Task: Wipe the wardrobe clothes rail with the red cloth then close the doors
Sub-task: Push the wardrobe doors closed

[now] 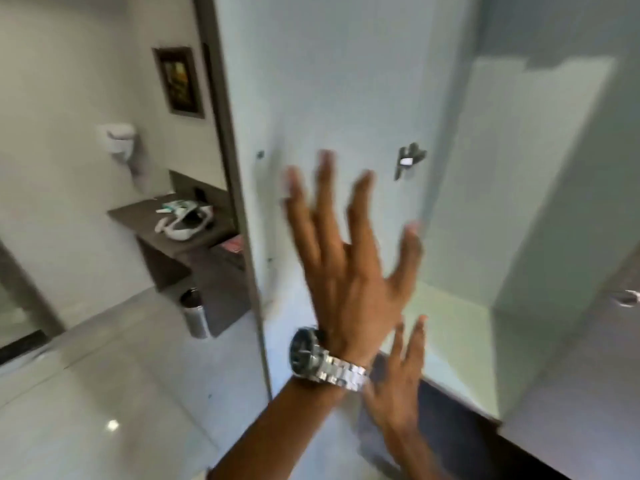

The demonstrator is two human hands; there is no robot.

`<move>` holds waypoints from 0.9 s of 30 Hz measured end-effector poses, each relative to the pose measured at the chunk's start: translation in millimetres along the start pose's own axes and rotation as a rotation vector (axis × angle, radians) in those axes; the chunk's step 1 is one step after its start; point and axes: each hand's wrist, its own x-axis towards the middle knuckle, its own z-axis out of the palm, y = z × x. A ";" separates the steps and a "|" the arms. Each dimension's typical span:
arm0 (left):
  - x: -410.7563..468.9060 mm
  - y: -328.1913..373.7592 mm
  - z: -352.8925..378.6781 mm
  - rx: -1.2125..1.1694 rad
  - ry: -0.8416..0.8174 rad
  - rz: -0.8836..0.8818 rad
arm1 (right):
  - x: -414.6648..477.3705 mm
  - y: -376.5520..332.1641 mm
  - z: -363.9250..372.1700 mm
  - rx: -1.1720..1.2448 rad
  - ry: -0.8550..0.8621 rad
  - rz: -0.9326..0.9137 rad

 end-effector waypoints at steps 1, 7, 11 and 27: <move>10.0 -19.1 -13.0 0.107 0.063 -0.045 | -1.1 -32.6 13.5 0.051 -0.007 -0.095; 41.1 -81.5 -40.6 0.160 -0.153 -0.326 | 5.5 -154.7 70.6 0.110 0.024 -0.235; 33.8 -71.2 -49.6 0.110 -0.162 -0.292 | -3.8 -148.2 69.4 0.083 0.121 -0.237; -49.4 139.6 116.3 -0.308 -0.154 0.348 | 19.4 71.9 -130.4 -0.349 0.693 -0.008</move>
